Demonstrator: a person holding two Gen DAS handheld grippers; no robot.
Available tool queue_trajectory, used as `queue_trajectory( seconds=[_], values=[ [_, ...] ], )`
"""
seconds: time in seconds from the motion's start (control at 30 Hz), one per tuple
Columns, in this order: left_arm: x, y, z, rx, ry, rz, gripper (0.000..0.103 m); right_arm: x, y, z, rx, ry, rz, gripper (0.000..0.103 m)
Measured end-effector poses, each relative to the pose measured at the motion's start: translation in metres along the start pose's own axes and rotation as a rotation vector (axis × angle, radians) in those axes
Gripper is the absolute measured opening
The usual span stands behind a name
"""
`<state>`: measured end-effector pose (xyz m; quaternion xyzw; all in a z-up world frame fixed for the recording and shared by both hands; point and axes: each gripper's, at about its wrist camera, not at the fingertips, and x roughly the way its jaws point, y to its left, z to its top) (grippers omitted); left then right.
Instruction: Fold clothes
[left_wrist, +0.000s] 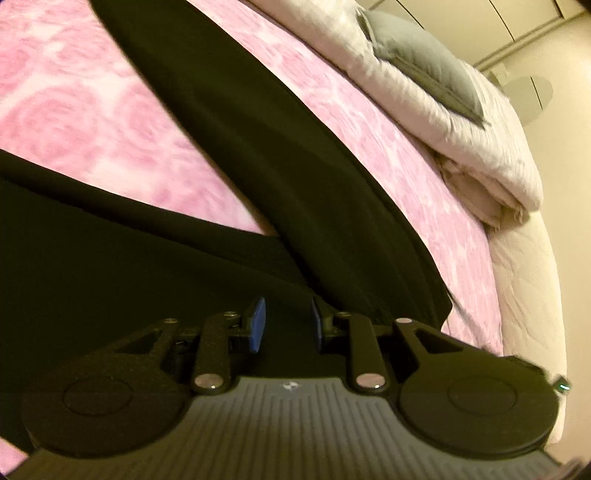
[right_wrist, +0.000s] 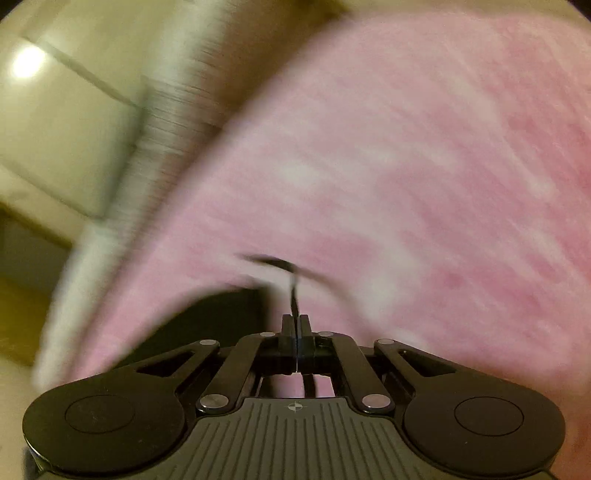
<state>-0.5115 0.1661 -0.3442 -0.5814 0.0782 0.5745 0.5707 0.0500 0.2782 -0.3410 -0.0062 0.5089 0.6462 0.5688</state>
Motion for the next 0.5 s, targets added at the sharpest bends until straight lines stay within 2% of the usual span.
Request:
queue_trajectory(
  seconds=[0.03, 0.1, 0.17, 0.2, 0.23, 0.27, 0.3, 0.33, 0.43, 0.5],
  values=[
    [-0.005, 0.005, -0.002, -0.009, -0.003, 0.007, 0.020, 0.001, 0.007, 0.001, -0.029, -0.009, 0.010, 0.000],
    [-0.012, 0.015, -0.010, -0.041, 0.005, 0.019, 0.020, 0.003, 0.060, -0.014, -0.196, 0.049, 0.111, 0.000],
    [-0.012, 0.024, -0.022, -0.085, 0.042, 0.028, 0.020, 0.017, 0.110, -0.043, -0.345, 0.205, 0.206, 0.000],
    [-0.011, 0.026, -0.028, -0.099, 0.058, 0.028, 0.020, 0.027, 0.131, -0.061, -0.424, 0.291, 0.207, 0.004],
    [-0.010, 0.027, -0.034, -0.106, 0.072, 0.022, 0.020, 0.035, 0.147, -0.080, -0.502, 0.359, 0.182, 0.017],
    [-0.010, 0.026, -0.038, -0.106, 0.081, 0.013, 0.020, 0.038, 0.154, -0.098, -0.560, 0.403, 0.150, 0.021],
    [-0.009, 0.026, -0.043, -0.103, 0.090, 0.003, 0.020, 0.039, 0.151, -0.111, -0.568, 0.434, 0.109, 0.030],
    [-0.008, 0.025, -0.045, -0.097, 0.101, -0.003, 0.020, 0.040, 0.147, -0.124, -0.573, 0.464, 0.068, 0.032],
    [0.001, 0.023, -0.048, -0.062, 0.136, -0.007, 0.020, 0.024, 0.108, -0.146, -0.411, 0.534, -0.056, 0.039],
    [0.006, 0.023, -0.046, -0.043, 0.148, -0.015, 0.020, 0.013, 0.093, -0.153, -0.389, 0.546, -0.140, 0.042]
  ],
)
